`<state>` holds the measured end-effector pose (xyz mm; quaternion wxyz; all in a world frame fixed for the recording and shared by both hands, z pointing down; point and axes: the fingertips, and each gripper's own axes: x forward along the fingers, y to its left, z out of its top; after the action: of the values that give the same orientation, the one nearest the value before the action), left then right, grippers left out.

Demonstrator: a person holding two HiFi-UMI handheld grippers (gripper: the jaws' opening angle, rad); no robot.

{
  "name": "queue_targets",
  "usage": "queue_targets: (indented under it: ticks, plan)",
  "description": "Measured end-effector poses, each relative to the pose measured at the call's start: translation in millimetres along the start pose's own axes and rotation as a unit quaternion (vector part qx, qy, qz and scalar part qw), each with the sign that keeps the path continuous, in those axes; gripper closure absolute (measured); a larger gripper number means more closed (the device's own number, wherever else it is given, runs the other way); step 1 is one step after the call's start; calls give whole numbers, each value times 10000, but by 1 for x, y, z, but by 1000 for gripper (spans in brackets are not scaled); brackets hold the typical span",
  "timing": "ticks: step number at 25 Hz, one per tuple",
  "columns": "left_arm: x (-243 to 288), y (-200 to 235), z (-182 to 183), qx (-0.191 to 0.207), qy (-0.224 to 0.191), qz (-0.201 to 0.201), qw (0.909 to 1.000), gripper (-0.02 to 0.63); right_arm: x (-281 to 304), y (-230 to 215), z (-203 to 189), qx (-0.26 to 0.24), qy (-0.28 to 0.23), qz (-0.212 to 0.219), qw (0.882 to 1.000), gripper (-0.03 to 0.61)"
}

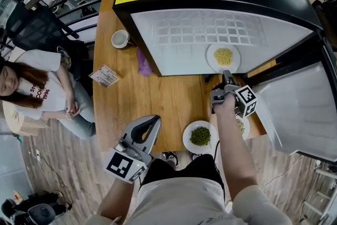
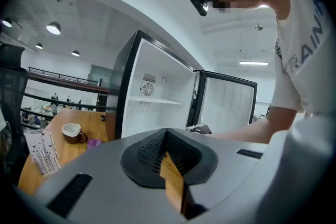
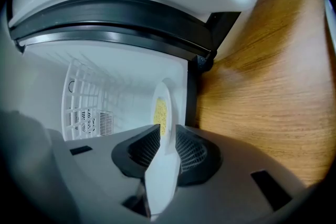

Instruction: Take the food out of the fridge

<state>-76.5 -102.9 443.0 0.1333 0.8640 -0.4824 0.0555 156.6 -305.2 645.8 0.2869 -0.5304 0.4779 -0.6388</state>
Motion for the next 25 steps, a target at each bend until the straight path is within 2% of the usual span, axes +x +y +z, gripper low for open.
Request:
queue_targets:
  ticks: [6,10,20,25]
  plan:
    - [2,-3,-3,-33,31,-42,10000,606,6,3,9,107,-24,32,9999,485]
    - [-1,-4,-5,-58,64,2,10000,606,8,0,12,190,-58,-56,9998,545]
    - [-3,-6,-6,-90,-8,45,9999,606,-6,33,10,207,-19,847,9962,555]
    - [-9,-6,-2,-55,-132,65,9999,606,-29,52,-2,38,206,1006,9947,555]
